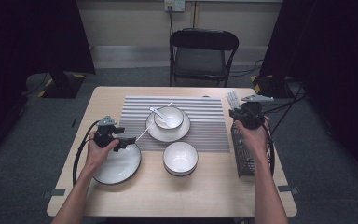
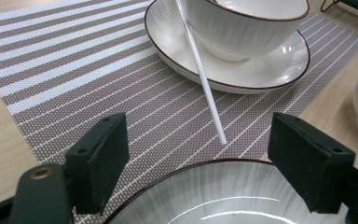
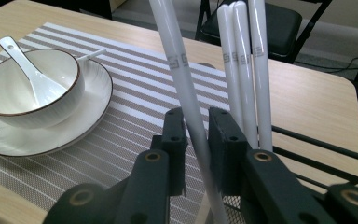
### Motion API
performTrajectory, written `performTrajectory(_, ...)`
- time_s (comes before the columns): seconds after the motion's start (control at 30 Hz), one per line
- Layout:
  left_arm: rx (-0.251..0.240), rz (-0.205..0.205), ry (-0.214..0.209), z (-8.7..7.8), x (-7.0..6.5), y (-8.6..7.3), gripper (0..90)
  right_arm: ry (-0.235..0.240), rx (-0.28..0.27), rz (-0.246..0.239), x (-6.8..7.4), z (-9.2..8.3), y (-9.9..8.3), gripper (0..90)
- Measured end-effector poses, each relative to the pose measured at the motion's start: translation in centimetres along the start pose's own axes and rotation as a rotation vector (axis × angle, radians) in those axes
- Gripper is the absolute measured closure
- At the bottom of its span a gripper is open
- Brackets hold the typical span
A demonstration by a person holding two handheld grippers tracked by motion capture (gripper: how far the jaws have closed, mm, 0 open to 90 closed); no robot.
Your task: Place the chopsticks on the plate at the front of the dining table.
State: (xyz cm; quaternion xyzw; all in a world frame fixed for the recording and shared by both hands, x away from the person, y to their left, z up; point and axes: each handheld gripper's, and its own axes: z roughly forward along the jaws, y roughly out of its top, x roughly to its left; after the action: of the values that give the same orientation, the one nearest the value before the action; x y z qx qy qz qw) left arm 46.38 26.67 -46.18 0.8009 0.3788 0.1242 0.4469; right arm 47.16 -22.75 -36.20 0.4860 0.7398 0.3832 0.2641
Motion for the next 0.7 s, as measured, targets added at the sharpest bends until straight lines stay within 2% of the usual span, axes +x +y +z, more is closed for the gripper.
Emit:
performTrajectory(0.07, 0.002, -0.004, 0.001, 0.04, 0.05, -0.05, 20.2, -0.003, 0.02, -0.008, 0.01, -0.18, 0.05, 79.2)
performTrajectory(0.2, 0.006, 0.001, 0.003, 0.08, 0.15, -0.07, 20.3, -0.005, 0.02, -0.009, 0.05, -0.33, -0.02, 79.7)
performTrajectory(0.4, -0.001, -0.006, 0.001, 0.03, 0.08, -0.05, 20.4, -0.012, -0.031, 0.001, -0.06, -0.77, 0.3, 81.8)
performTrajectory(0.53, -0.001, -0.002, 0.001, 0.01, 0.21, -0.08, 20.3, -0.001, -0.035, 0.013, -0.27, -0.86, 0.07, 81.7)
performTrajectory(0.7, -0.001, -0.007, 0.001, -0.03, 0.12, -0.06, 20.4, -0.008, -0.01, 0.007, -0.29, -0.65, -0.23, 81.8)
